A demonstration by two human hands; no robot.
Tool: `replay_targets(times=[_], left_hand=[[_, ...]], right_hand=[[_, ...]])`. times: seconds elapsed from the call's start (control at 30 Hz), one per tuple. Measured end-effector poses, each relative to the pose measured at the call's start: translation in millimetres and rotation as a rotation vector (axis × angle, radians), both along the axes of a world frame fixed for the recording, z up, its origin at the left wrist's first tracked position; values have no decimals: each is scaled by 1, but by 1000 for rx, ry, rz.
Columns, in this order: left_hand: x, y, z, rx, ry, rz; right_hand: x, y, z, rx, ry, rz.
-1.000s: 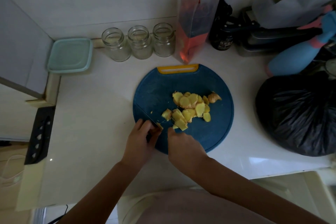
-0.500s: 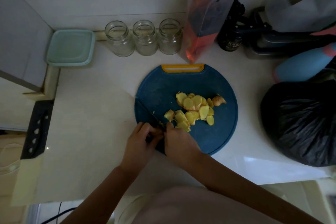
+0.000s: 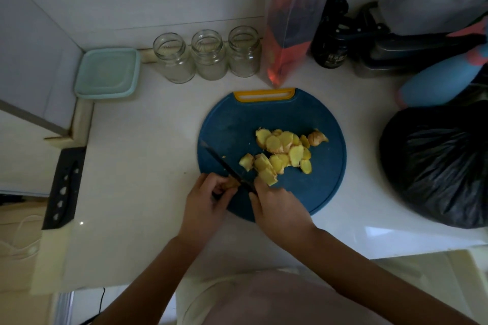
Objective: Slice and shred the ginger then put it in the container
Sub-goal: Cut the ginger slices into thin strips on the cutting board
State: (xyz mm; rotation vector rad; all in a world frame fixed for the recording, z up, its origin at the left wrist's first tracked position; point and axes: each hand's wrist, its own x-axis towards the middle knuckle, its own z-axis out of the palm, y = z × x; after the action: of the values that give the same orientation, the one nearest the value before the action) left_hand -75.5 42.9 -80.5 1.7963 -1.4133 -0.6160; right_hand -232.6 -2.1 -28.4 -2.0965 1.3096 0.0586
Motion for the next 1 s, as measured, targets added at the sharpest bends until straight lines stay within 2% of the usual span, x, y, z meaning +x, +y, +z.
replay_targets(times=[0.27, 0.5, 0.83, 1.0], left_hand=[[0, 1, -8, -54, -71, 5], [1, 1, -10, -93, -118, -52], [2, -2, -9, -167, -137, -87], [3, -1, -15, -113, -92, -85]], right_hand=[[-6, 10, -1, -114, 80, 139], [-7, 12, -5, -174, 83, 95], [0, 6, -1, 3, 101, 125], [1, -4, 2, 44, 117, 187]])
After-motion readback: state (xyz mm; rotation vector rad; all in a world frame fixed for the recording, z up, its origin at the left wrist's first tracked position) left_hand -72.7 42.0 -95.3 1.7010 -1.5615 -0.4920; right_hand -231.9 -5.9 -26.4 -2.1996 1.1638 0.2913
